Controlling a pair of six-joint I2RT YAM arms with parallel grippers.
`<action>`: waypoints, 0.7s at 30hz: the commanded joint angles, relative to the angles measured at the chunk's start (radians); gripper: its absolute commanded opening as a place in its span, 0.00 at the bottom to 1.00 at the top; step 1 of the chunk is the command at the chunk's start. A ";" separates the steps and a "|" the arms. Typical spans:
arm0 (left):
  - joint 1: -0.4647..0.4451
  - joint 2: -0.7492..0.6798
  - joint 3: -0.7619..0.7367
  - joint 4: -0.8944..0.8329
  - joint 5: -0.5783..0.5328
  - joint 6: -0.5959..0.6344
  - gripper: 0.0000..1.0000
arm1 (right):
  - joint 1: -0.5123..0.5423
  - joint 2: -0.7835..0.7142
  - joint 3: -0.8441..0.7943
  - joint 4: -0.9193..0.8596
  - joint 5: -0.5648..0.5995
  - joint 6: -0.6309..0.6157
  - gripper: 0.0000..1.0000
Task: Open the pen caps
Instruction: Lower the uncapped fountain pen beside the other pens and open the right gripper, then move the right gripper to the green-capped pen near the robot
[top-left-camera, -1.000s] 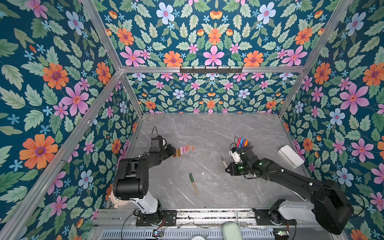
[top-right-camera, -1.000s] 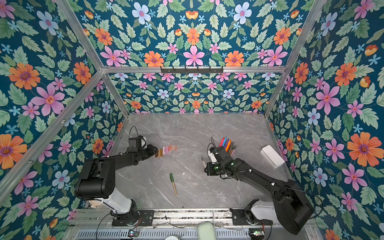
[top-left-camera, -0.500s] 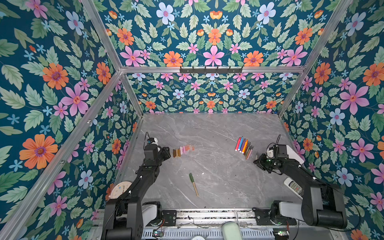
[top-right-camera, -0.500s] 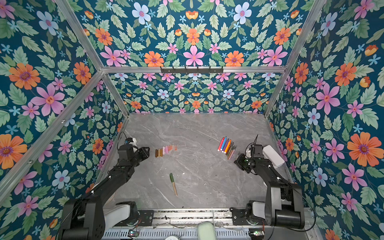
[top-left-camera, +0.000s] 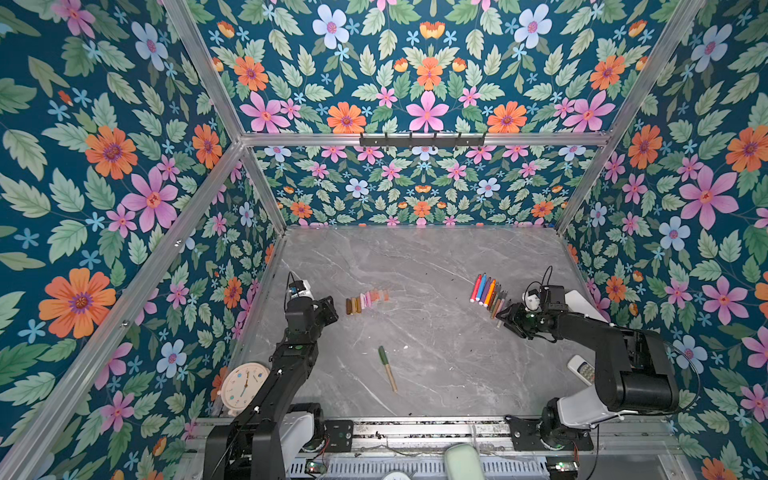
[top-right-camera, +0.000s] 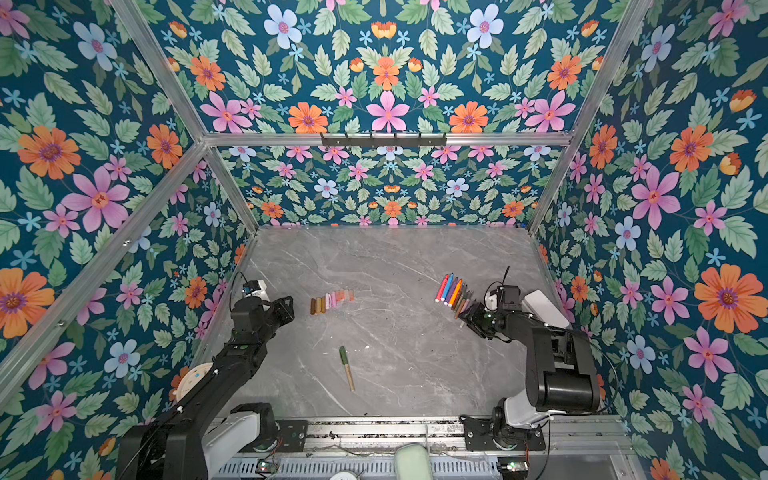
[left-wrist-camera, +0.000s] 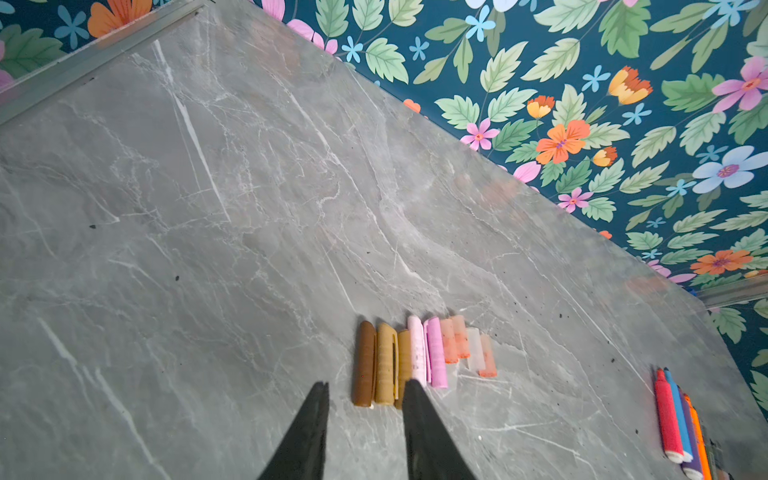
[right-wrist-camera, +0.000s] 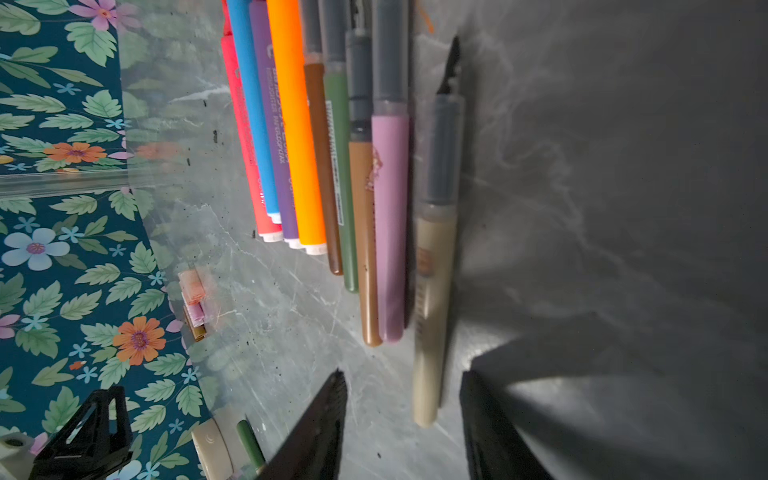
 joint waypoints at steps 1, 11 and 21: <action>0.002 -0.003 0.003 0.008 -0.010 0.012 0.34 | -0.001 0.007 -0.004 -0.032 0.030 -0.007 0.49; 0.001 0.003 0.000 0.008 -0.016 0.013 0.34 | -0.001 0.007 -0.009 -0.026 0.019 -0.010 0.49; 0.000 0.008 0.001 0.009 -0.009 0.013 0.34 | -0.001 0.010 -0.006 -0.024 0.012 -0.014 0.49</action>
